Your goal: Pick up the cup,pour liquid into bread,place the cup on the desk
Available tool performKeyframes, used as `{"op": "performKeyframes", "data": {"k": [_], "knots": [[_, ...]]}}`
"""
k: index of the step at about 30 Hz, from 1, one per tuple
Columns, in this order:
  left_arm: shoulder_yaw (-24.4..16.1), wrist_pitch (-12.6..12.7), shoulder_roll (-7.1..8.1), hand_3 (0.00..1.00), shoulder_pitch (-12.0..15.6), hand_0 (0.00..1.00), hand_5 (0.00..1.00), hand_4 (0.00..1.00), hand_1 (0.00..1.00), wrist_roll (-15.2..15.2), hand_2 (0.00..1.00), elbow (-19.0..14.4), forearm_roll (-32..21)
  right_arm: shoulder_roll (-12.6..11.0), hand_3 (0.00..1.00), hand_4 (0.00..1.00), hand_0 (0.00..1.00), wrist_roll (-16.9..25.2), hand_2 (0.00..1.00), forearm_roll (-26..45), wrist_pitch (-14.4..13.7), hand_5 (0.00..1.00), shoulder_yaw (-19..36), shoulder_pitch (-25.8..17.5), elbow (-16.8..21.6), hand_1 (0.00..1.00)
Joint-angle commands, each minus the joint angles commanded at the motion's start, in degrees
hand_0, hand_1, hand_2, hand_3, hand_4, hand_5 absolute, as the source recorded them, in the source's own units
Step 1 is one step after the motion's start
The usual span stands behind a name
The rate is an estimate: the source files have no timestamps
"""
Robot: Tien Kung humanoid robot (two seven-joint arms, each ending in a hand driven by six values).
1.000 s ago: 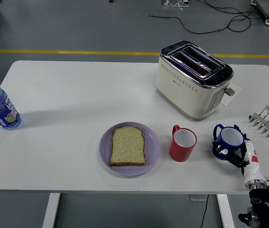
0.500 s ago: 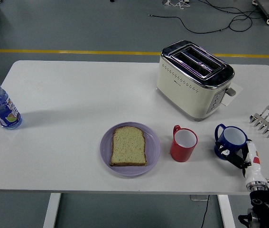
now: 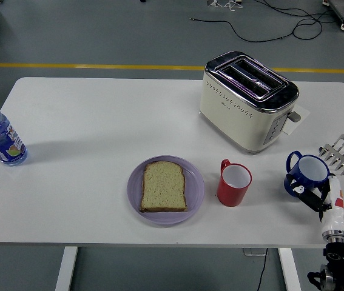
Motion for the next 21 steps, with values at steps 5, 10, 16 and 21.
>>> {"op": "performKeyframes", "data": {"k": [5, 10, 16, 21], "knots": [[-0.44, -0.02, 0.0, 0.517, -0.12, 0.643, 0.85, 0.245, 0.658, 0.0, 0.672, -0.05, 0.23, -1.38, 0.552, 0.729, 0.484, -2.16, 0.57, -1.33, -0.72, 0.002, 1.35, -0.58, 4.34, 0.465], [-0.88, -0.02, 0.03, 0.517, -0.42, 0.643, 0.848, 0.243, 0.658, 0.01, 0.674, -0.1, 0.5, -3.23, 0.535, 0.721, 0.433, -4.79, 0.564, -2.23, -1.44, 0.002, 1.57, -0.58, 8.66, 0.446], [-1.42, 0.0, 0.09, 0.517, -0.68, 0.642, 0.847, 0.243, 0.657, 0.0, 0.674, -0.14, 0.71, -4.65, 0.529, 0.732, 0.385, -9.94, 0.553, -4.66, -1.57, 0.002, 3.24, -0.55, 14.91, 0.424], [-1.51, 0.01, 0.1, 0.517, -0.75, 0.643, 0.847, 0.243, 0.658, -0.01, 0.674, -0.14, 0.75, -6.06, 0.534, 0.74, 0.426, -15.4, 0.554, -8.3, -0.62, 0.002, 4.1, -0.01, 19.9, 0.404]]}}
